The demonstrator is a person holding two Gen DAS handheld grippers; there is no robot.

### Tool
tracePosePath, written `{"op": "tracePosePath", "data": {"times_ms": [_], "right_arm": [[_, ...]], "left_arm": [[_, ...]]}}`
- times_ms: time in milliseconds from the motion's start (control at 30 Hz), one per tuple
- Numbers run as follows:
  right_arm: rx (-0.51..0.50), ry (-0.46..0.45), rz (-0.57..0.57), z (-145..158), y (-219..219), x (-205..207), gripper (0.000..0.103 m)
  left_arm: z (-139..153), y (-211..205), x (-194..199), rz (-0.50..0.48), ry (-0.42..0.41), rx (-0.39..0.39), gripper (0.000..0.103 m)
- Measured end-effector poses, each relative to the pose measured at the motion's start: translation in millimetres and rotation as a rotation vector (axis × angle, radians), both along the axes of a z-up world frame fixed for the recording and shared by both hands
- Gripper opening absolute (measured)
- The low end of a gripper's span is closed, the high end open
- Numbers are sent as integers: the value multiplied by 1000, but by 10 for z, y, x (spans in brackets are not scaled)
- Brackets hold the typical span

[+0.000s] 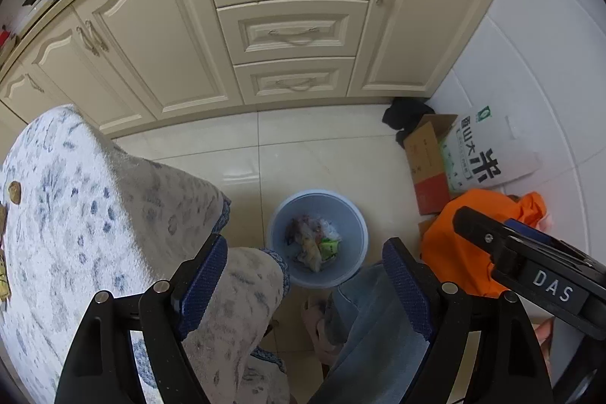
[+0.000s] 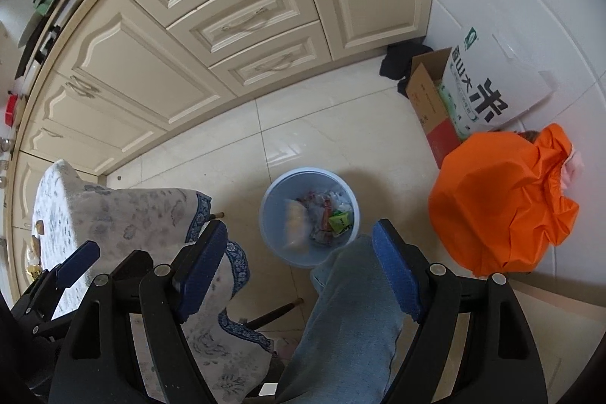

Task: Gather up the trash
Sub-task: 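Open both tools to drop the bread bag and green bag into the bin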

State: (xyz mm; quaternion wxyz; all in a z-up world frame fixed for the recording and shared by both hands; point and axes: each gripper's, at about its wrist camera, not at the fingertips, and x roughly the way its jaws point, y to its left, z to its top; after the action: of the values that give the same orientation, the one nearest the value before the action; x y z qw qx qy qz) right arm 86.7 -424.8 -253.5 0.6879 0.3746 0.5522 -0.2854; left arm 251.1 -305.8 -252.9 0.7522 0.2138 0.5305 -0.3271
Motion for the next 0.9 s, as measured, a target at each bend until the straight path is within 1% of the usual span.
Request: {"op": "tracePosePath", "data": {"times_ms": [267, 533, 900], "right_arm": [[-14, 6, 5, 41, 34, -4, 81], [-67, 9, 17, 211, 132, -7, 81], [-110, -5, 28, 448, 337, -77, 81]], "left_arm": [[67, 131, 69, 13, 16, -4, 80], [175, 254, 54, 21, 16, -21, 80], [391, 580, -24, 37, 8, -62, 81]]}}
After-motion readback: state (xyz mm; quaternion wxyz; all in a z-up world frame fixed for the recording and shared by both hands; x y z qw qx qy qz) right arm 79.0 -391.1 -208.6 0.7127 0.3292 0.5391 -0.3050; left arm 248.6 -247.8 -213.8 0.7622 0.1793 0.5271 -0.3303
